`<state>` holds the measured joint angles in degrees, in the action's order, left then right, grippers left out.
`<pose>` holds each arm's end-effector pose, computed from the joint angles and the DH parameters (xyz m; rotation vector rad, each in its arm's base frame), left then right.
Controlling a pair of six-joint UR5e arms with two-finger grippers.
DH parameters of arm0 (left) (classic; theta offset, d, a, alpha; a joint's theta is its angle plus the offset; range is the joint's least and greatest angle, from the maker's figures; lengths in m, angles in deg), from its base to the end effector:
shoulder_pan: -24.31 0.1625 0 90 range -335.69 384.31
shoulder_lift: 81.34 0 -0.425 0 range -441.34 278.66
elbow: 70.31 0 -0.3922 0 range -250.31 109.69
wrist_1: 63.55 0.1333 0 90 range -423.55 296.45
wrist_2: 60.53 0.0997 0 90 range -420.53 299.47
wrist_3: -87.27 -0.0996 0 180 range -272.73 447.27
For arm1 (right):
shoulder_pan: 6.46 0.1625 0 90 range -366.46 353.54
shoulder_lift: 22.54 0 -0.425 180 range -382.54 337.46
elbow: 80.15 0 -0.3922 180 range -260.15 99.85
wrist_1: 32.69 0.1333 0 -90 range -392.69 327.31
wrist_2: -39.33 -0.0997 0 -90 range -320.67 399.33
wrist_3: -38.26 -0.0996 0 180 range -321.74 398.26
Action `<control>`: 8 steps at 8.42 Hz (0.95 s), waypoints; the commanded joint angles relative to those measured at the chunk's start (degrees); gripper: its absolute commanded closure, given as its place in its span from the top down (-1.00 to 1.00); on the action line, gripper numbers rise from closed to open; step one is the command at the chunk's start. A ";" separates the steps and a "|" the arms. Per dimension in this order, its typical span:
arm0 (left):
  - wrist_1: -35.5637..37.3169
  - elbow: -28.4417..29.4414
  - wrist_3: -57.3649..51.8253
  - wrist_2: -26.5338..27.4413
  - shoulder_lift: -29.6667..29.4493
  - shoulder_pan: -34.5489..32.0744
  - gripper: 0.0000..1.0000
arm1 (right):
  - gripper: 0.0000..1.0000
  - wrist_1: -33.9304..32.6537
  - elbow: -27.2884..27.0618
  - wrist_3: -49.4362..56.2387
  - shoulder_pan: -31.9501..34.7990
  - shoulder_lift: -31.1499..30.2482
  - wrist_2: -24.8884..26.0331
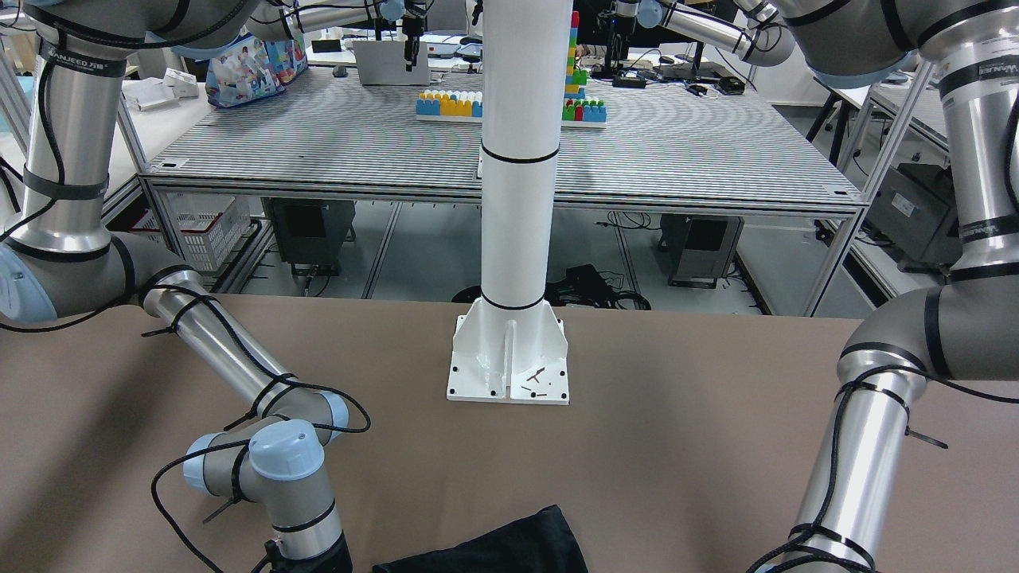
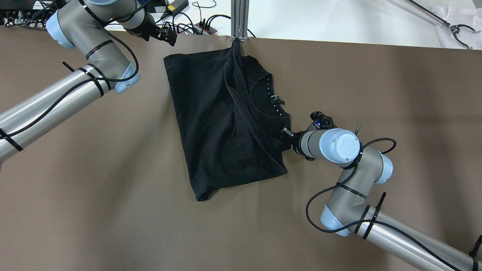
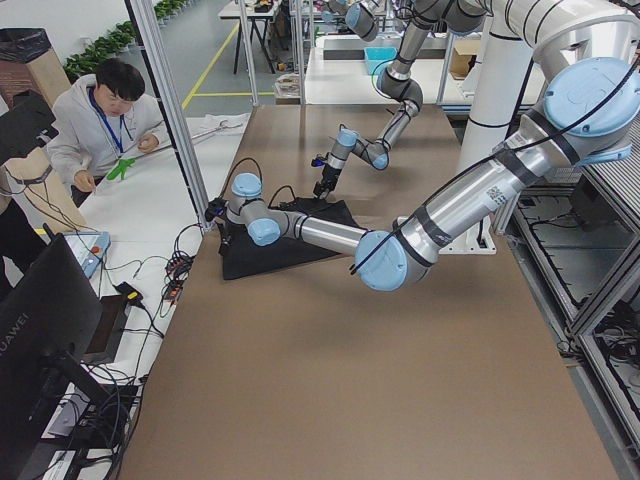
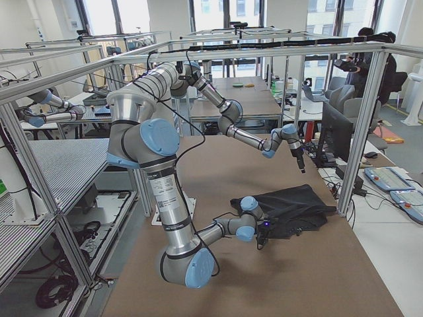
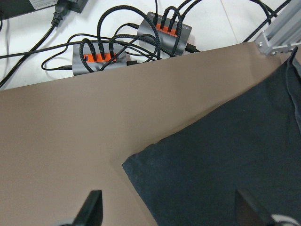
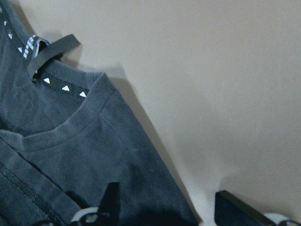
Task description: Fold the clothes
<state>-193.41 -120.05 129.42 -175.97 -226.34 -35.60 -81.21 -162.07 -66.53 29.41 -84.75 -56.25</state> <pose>0.3521 -0.7882 0.2773 0.5141 0.8813 0.0196 -0.4967 -0.5117 0.3666 0.1116 -1.0934 0.7443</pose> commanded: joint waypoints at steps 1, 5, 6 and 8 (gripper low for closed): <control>-0.04 0.00 -0.05 0.12 0.24 0.06 1.00 | -0.27 -0.53 -0.34 -0.68 -0.63 0.42 0.57; -0.13 0.00 0.30 0.12 0.42 0.06 1.00 | -1.00 -0.61 -2.45 -0.68 -0.54 -0.46 0.84; -0.13 0.00 0.39 0.12 0.42 0.06 1.00 | -1.00 -0.61 -3.67 -0.59 -0.54 -1.42 0.83; -0.13 0.00 0.74 0.12 0.51 0.06 1.00 | -1.00 -0.70 -7.88 -0.59 -0.72 -5.01 0.75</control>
<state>-193.53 -120.05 129.94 -175.85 -225.88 -35.54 -81.81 -166.28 -67.14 28.86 -86.71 -55.45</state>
